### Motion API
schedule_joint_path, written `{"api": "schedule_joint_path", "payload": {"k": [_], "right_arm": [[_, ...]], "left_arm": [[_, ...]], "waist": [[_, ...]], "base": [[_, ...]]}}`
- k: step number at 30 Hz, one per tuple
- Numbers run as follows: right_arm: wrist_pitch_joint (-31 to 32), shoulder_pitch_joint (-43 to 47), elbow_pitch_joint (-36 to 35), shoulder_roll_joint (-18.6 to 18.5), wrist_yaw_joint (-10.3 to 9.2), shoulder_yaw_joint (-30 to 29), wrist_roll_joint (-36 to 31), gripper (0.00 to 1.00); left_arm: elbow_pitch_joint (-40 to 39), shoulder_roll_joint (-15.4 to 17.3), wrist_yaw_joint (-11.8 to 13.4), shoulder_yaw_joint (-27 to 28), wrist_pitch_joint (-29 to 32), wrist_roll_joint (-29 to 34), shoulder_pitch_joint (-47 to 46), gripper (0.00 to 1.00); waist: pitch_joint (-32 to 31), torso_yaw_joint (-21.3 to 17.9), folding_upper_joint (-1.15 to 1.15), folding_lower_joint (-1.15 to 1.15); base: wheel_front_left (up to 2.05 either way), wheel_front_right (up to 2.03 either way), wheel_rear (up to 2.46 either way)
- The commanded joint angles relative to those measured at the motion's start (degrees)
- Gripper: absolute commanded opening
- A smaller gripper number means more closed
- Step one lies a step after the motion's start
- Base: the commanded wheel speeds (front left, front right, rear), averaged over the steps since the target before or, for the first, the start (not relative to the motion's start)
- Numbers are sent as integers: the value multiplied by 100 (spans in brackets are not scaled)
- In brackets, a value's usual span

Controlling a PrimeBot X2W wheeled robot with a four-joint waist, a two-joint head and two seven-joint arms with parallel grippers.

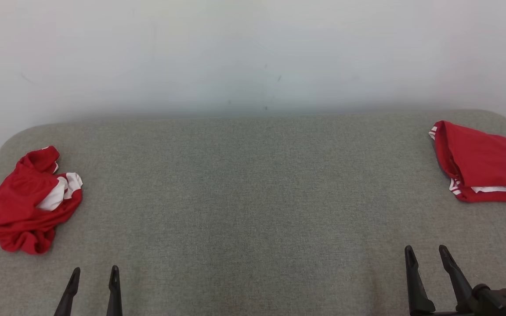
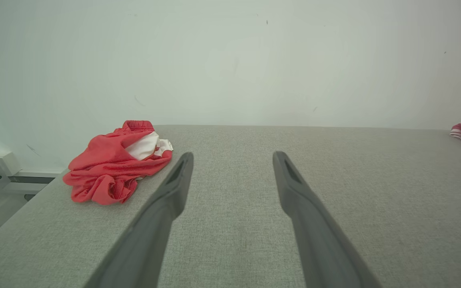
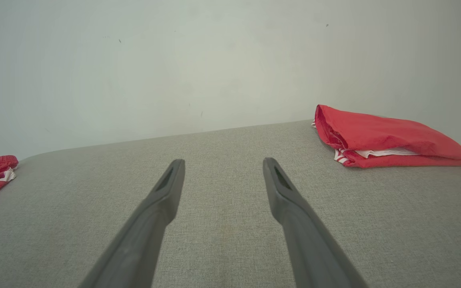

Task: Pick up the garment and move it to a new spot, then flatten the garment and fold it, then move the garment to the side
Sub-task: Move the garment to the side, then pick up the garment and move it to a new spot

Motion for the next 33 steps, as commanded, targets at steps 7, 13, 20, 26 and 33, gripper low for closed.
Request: {"api": "schedule_joint_path", "payload": {"k": [7,13,20,26,33], "right_arm": [[-26,61,18,15,0,-15,25,100],[-32,80,11,15,0,-13,53,100],[-61,118,48,15,0,11,130,100],[-108,98,95,14,0,93,184,100],[-119,15,138,13,0,178,156,100]], "left_arm": [[6,31,38,-53,11,-22,-18,100],[21,53,86,-61,17,-47,-36,100],[-10,56,146,-84,51,-72,-101,100],[-43,88,207,-77,93,-125,-165,100],[-67,106,289,-37,110,-173,-192,100]], "waist": [[10,24,0,0],[12,74,0,0],[13,378,0,0],[80,1011,0,0],[169,1727,0,0]], "base": [[0,0,0],[0,0,0],[0,0,0],[0,0,0],[0,0,0]]}}
